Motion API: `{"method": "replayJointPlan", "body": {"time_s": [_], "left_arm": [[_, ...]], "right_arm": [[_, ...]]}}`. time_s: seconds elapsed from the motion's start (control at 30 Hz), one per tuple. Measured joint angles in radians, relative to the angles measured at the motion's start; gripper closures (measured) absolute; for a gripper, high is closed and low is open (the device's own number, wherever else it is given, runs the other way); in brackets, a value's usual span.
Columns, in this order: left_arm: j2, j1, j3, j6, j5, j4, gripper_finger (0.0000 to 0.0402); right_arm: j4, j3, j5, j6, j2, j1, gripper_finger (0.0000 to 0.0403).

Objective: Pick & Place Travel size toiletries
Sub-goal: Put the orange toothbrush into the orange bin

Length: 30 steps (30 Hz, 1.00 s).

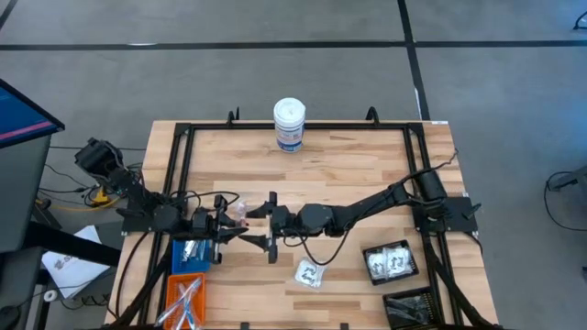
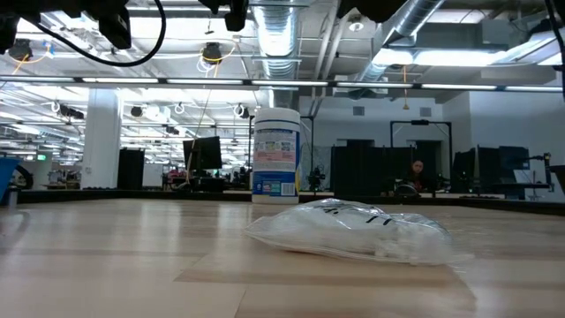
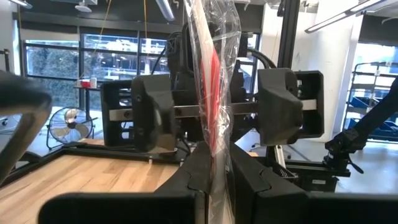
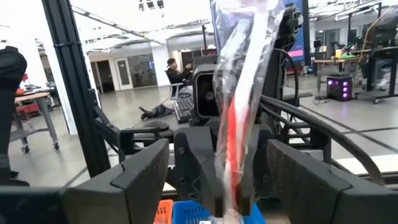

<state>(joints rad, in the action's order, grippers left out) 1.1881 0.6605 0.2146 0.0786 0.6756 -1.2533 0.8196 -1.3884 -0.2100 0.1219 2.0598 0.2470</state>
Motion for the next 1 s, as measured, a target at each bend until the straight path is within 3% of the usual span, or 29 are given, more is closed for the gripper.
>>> {"method": "replayJointPlan", "body": {"time_s": [0.17,0.4,0.47,0.67,0.8,1.0], "left_arm": [[0.0,0.0,0.0,-0.002,0.0,0.0,0.0385],[0.0,0.0,-0.001,-0.003,-0.038,0.005,0.0385],[0.0,0.0,-0.001,0.0,-0.042,0.004,0.0385],[0.0,0.0,-0.001,-0.005,-0.081,0.006,0.0376],[0.0,0.0,-0.001,-0.007,-0.09,0.026,0.0335],[-0.004,0.0,-0.001,-0.105,-0.092,0.108,0.026]], "right_arm": [[-0.015,0.0,0.0,0.002,0.0,-0.001,0.0195],[-0.027,0.0,0.003,-0.03,0.0,-0.004,0.0355],[-0.027,0.0,0.007,-0.056,-0.001,0.001,0.0385],[-0.024,0.0,0.003,-0.076,-0.001,0.007,0.0372],[-0.038,0.0,0.004,-0.083,-0.001,0.009,0.0393],[-0.072,0.0,-0.005,-0.093,0.0,0.014,0.0393]]}}
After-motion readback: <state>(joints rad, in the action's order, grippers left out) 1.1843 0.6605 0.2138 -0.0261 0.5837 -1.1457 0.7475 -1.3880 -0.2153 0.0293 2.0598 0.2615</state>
